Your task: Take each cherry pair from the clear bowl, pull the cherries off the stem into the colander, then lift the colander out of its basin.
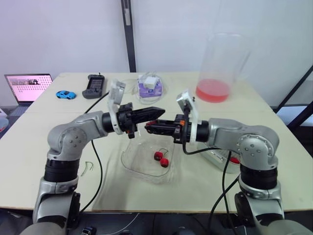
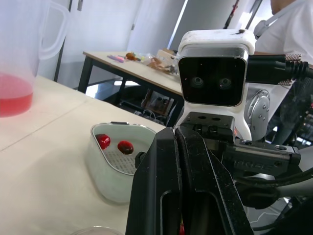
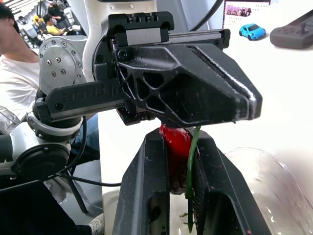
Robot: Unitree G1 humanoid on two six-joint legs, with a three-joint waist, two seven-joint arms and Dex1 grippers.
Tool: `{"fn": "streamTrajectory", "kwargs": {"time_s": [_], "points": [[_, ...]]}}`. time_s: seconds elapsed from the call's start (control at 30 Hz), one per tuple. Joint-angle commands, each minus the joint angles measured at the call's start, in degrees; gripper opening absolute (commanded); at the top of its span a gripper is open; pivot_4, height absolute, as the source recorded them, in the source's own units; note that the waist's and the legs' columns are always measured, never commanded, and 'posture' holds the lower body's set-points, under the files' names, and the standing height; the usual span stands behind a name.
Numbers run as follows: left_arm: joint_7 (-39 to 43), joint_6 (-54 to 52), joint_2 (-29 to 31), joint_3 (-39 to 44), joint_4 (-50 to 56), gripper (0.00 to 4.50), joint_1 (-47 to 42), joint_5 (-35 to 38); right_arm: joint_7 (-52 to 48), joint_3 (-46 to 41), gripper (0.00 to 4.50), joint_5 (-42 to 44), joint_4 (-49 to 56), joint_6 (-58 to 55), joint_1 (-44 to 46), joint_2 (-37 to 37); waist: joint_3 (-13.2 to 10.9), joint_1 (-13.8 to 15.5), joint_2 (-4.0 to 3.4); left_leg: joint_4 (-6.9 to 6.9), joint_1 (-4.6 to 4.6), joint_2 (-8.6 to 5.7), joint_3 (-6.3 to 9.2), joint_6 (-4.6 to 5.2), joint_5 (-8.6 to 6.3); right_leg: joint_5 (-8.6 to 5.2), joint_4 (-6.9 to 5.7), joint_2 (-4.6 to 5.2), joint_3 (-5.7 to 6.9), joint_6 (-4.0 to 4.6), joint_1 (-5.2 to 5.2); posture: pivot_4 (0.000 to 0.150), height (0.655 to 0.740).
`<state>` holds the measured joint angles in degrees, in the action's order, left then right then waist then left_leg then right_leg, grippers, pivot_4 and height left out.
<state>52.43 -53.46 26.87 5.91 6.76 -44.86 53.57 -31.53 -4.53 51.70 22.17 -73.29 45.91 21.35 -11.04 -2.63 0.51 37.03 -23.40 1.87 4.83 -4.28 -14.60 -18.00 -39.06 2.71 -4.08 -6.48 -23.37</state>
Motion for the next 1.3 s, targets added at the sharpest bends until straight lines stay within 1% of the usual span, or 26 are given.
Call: {"fn": "streamTrajectory", "kwargs": {"time_s": [0.03,0.23,0.37,0.57,0.63,0.67,0.77,0.83,0.87,0.93,0.97,1.0,1.07,1.13,1.3], "points": [[0.2,0.5,0.2,0.9,1.1,0.0,-1.0,1.0,-2.3,1.1,0.15,1.1,1.0,0.1,0.1,3.2,0.0,0.0,0.0,0.0,0.0,0.0,0.0,0.0,0.0,0.0,0.0,0.0,0.0,0.0,0.0,0.15,0.7332],[0.2,0.8,0.9,1.4,0.7,0.0,-0.9,0.9,-7.0,4.5,0.15,2.0,2.8,-1.3,-2.5,10.5,0.0,0.0,0.0,-0.01,0.0,0.0,0.0,0.01,0.0,0.0,0.03,-0.01,0.0,0.0,0.0,0.15,0.7332],[0.1,0.9,0.9,1.4,0.8,0.0,-1.0,0.9,-7.4,4.8,0.15,2.5,3.1,-1.3,-3.3,12.1,0.0,0.0,0.0,-0.01,0.0,0.0,-0.01,0.02,-0.01,0.0,0.04,-0.01,-0.01,0.0,0.0,0.15,0.7332],[-0.1,1.0,0.7,1.6,0.9,0.0,-0.9,0.9,-7.6,2.9,0.15,3.9,3.1,-1.9,-3.4,14.8,0.0,0.1,0.01,-0.01,-0.01,0.0,-0.01,0.01,-0.01,0.0,0.07,0.0,-0.01,0.0,0.01,0.15,0.7332],[0.0,1.1,0.7,1.5,0.9,0.0,-0.7,0.9,-8.4,1.9,0.15,4.4,3.0,-1.8,-3.0,17.0,0.0,0.1,0.02,0.0,-0.01,0.0,-0.01,0.01,-0.01,0.0,0.07,0.0,-0.01,0.0,0.01,0.15,0.7332],[0.0,1.1,0.7,1.5,0.9,0.0,-0.7,0.8,-9.8,1.3,0.15,3.9,2.8,-1.4,-2.4,20.0,0.0,0.2,0.02,0.0,-0.01,0.0,-0.01,0.01,-0.01,0.0,0.07,0.0,-0.01,0.0,0.01,0.15,0.7332],[0.0,1.2,0.8,1.5,0.9,0.0,-0.5,0.8,-13.0,0.7,0.15,2.7,2.1,0.2,-1.3,26.1,0.0,0.2,0.02,0.0,-0.03,-0.01,-0.02,0.02,-0.01,0.0,0.1,0.01,0.0,0.0,0.02,0.15,0.7332],[0.2,1.3,1.0,1.6,0.9,0.0,-0.3,0.7,-16.1,0.8,0.15,0.3,0.4,2.7,-0.4,31.4,0.0,0.2,0.02,-0.01,-0.02,0.0,-0.01,0.02,-0.01,0.0,0.12,-0.01,0.0,0.0,0.02,0.15,0.7332],[0.3,1.4,1.2,1.6,1.0,0.0,-0.1,0.6,-18.8,1.8,0.15,-2.7,-0.8,5.5,-0.2,35.5,0.0,0.1,0.02,-0.02,-0.02,0.0,-0.02,0.03,-0.02,0.0,0.12,-0.01,-0.01,0.0,0.01,0.15,0.7332],[0.6,1.6,1.7,1.8,1.1,0.0,0.7,0.5,-25.4,6.9,0.15,-14.2,-5.4,16.2,-1.1,46.5,-0.1,0.2,-0.05,-0.01,-0.02,-0.01,-0.03,0.03,-0.02,-0.01,0.12,0.0,-0.01,-0.01,0.01,0.15,0.7332],[0.7,1.7,1.9,2.0,1.1,0.0,1.0,0.4,-28.1,9.6,0.15,-19.0,-8.1,20.6,-1.5,50.7,-0.1,0.2,-0.02,-0.01,-0.03,-0.01,-0.07,0.03,-0.02,-0.01,0.16,0.01,-0.02,-0.02,0.01,0.15,0.7332],[0.7,1.7,2.0,2.0,1.2,0.0,1.3,0.4,-29.9,11.4,0.15,-21.8,-10.0,23.4,-1.7,53.0,-0.1,0.2,-0.01,-0.02,-0.02,-0.01,-0.07,0.03,-0.02,-0.03,0.22,0.01,-0.01,-0.04,0.04,0.15,0.7332],[0.7,1.9,2.3,1.9,1.4,0.0,1.9,0.3,-33.2,13.8,0.15,-26.2,-13.6,28.7,-2.2,54.8,-0.1,0.1,0.0,-0.04,-0.02,0.0,-0.1,0.07,-0.04,-0.02,0.36,0.01,-0.03,-0.05,0.07,0.15,0.7332],[0.7,2.0,2.6,1.9,1.6,0.0,2.3,0.4,-35.5,15.5,0.15,-29.9,-16.9,32.7,-2.4,54.6,-0.1,-0.2,0.0,-0.03,0.0,0.01,-0.12,0.09,-0.06,-0.02,0.38,0.0,-0.06,-0.05,0.08,0.15,0.7332],[0.4,2.2,2.7,1.9,2.0,0.0,2.8,0.4,-38.9,17.6,0.15,-35.6,-21.3,36.8,-2.5,52.8,-0.1,0.1,-0.06,-0.05,0.0,0.02,-0.11,0.08,-0.05,-0.01,0.35,0.01,-0.06,-0.05,0.07,0.15,0.7332]]}}
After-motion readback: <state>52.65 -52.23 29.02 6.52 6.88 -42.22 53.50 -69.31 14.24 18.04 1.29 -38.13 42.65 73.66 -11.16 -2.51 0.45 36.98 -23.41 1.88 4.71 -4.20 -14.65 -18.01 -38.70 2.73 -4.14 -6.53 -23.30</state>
